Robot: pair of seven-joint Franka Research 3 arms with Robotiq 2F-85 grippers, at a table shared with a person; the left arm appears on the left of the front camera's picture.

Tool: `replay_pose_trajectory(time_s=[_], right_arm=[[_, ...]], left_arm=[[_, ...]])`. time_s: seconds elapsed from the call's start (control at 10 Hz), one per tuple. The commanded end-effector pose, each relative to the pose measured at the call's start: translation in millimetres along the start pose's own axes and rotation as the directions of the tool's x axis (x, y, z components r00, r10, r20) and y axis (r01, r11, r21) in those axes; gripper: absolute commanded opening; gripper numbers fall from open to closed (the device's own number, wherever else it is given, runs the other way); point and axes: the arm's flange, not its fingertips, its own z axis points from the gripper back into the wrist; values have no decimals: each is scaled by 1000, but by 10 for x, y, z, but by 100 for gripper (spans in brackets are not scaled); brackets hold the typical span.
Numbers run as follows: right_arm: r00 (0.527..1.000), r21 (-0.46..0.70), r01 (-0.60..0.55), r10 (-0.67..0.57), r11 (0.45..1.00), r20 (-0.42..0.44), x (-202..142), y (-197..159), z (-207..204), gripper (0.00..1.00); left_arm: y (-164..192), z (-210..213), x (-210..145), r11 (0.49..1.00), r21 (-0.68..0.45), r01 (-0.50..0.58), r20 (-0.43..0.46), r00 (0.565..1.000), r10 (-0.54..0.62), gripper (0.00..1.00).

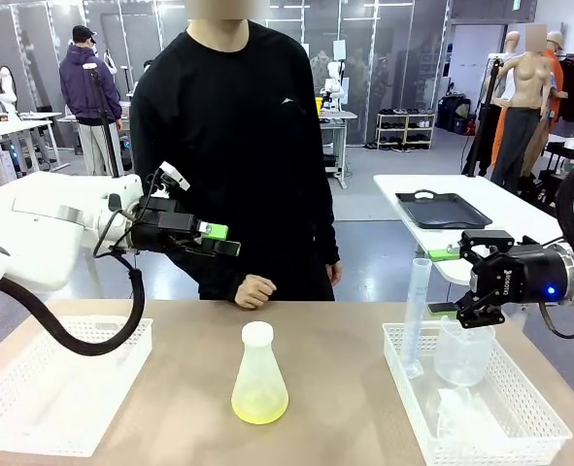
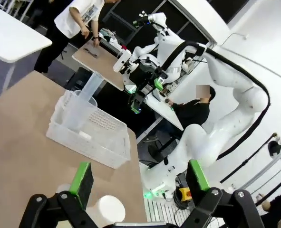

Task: Prepare the solutions needed for the experiment.
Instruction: When the human places the Big flask in the center of the table, pick up the Big flask and place it in the left Organizing basket.

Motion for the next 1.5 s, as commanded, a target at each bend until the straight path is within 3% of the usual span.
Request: replay_pose_trajectory(time_s=[0.0,0.5,0.7,0.8,0.9,1.0,1.2,1.4], right_arm=[[1000,6,-6,6,1000,0,-5,23,-1,100],[1000,6,-6,6,1000,0,-5,23,-1,100],[1000,6,-6,6,1000,0,-5,23,-1,100],[1000,6,-6,6,1000,0,-5,23,-1,100],[1000,6,-6,6,1000,0,-5,23,-1,100],[1000,6,-6,6,1000,0,-5,23,-1,100],[1000,6,-6,6,1000,0,-5,23,-1,100],[1000,6,-6,6,1000,0,-5,23,-1,100]], left_arm=[[-209,130,-30,997,7,-77,9,997,77,100],[-147,125,-16,998,15,-67,11,998,67,100],[190,21,203,968,-106,226,108,971,-214,100],[389,42,259,936,-81,342,66,939,-337,100],[750,34,286,924,-89,371,78,928,-365,100],[842,-35,290,920,-94,380,98,923,-371,100],[935,-180,324,907,-102,410,100,911,-400,100],[845,-44,202,922,-49,384,96,921,-379,100]])
